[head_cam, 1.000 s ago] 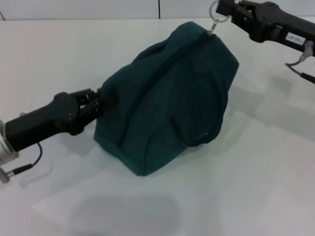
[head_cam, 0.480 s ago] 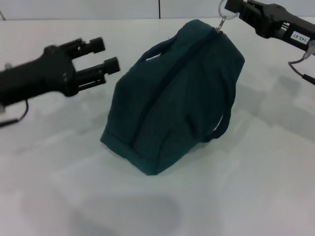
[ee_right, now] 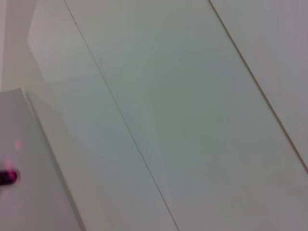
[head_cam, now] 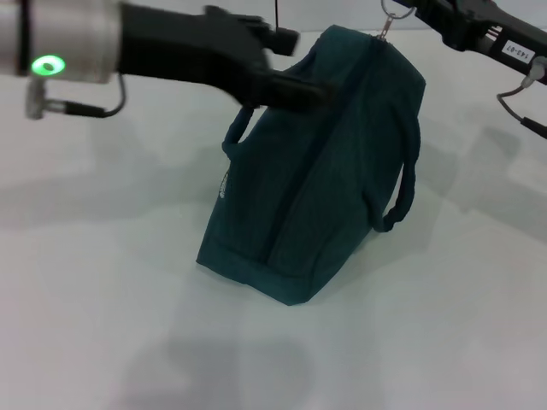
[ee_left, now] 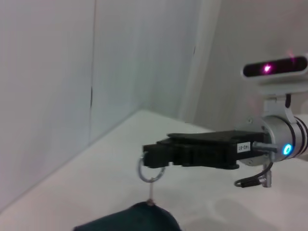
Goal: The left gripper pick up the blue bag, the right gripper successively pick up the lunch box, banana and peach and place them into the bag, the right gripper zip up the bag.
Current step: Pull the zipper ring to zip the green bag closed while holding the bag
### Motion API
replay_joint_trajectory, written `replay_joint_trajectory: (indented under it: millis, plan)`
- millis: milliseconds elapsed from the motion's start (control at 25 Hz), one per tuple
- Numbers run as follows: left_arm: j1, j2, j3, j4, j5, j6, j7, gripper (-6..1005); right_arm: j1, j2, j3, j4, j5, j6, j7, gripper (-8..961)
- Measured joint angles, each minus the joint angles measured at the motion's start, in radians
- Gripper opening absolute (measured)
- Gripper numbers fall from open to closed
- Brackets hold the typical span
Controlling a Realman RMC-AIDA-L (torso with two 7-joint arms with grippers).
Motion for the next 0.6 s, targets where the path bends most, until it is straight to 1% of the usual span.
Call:
replay_joint_trajectory:
  millis: [40,160,280,360,440,520,600]
  plan:
    - [-0.004,0.000,0.013,0.017,0.014,-0.001,-0.030,866,0.005,0.000,0.000,0.004,0.000,0.000,0.000,96]
    - [-0.028,0.000,0.105,0.114,0.092,-0.005,-0.236,870,0.016,0.001,-0.004,0.013,0.001,0.000,0.000,97]
    - [-0.045,-0.002,0.176,0.167,0.179,-0.018,-0.379,871,0.022,0.002,-0.008,0.018,0.001,0.000,-0.003,97]
    - [-0.049,-0.003,0.225,0.186,0.249,-0.050,-0.437,870,0.024,0.003,-0.011,0.019,0.001,0.000,-0.005,98]
    - [-0.051,-0.003,0.254,0.192,0.298,-0.075,-0.463,868,0.024,0.004,-0.013,0.019,0.001,0.000,-0.005,98]
    - [-0.053,-0.003,0.270,0.193,0.339,-0.096,-0.485,866,0.025,0.004,-0.013,0.019,0.001,-0.003,-0.006,98]
    - [-0.053,-0.003,0.272,0.191,0.347,-0.099,-0.490,865,0.025,0.004,-0.013,0.019,0.001,-0.005,-0.006,99]
